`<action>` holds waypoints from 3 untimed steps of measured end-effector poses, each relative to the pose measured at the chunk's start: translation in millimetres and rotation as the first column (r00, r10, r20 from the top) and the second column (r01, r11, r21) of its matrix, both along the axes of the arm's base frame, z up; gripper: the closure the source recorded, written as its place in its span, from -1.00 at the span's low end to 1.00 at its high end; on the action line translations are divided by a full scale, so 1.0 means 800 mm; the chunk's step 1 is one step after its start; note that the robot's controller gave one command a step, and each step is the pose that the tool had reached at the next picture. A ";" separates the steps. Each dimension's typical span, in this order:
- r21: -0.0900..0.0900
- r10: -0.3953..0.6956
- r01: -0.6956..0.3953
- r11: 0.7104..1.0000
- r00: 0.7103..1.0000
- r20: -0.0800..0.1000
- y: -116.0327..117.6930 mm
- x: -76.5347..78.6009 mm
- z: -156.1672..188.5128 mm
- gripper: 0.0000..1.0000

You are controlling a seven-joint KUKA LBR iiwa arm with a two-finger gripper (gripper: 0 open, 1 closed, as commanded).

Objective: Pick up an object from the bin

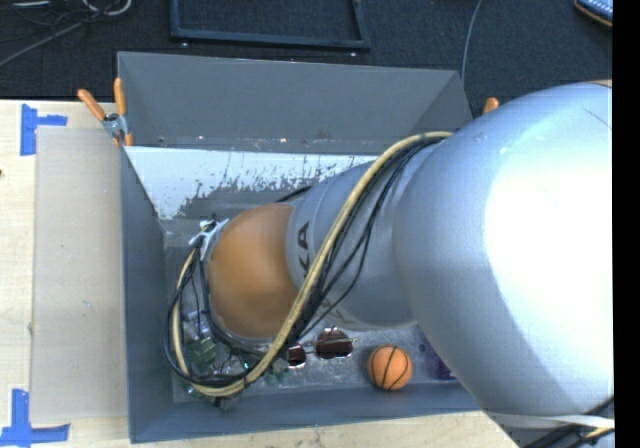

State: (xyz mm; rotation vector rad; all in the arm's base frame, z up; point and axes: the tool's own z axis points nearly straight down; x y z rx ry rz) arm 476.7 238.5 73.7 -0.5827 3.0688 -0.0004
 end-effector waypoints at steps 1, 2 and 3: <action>0.000 0.002 -0.002 1.000 1.000 0.000 -0.002 -0.001 0.000 -1.00; -0.005 0.003 -0.003 1.000 1.000 -0.010 -0.007 -0.002 0.086 -1.00; -0.004 0.014 -0.014 1.000 1.000 -0.007 0.001 0.000 0.181 1.00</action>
Offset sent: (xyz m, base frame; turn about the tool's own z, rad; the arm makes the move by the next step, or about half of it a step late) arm 0.0029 -0.0061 0.1060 -0.0046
